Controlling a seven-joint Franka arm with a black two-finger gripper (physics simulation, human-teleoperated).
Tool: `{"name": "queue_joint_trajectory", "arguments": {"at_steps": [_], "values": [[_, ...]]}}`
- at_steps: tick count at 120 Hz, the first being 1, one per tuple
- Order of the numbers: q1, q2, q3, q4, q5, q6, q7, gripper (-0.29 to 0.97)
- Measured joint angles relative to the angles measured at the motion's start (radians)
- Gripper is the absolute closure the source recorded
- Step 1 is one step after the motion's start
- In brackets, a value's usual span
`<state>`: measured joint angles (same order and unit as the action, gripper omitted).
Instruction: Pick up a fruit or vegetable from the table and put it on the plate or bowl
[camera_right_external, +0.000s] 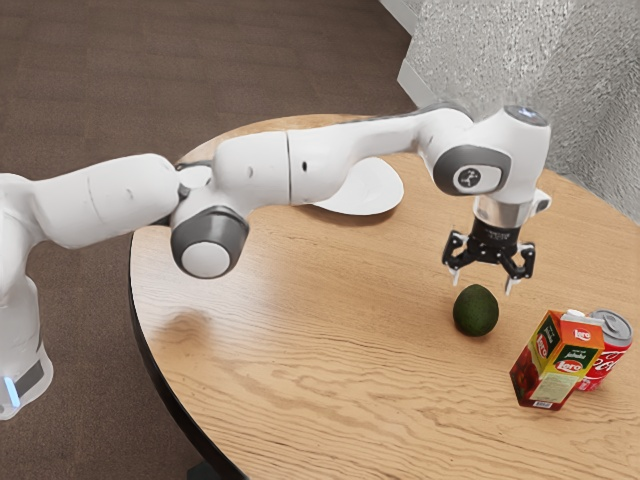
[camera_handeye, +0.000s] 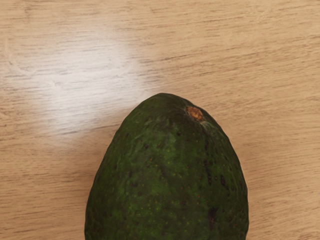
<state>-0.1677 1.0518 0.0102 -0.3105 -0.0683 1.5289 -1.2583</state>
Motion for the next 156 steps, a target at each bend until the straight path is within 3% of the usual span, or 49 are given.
{"name": "queue_joint_trajectory", "arguments": {"at_steps": [42, 156], "values": [[0.014, 0.029, -0.013, -0.012, -0.001, 0.062, -0.007, 0.0], [0.025, 0.073, -0.058, -0.032, 0.001, 0.078, -0.016, 0.0]]}}
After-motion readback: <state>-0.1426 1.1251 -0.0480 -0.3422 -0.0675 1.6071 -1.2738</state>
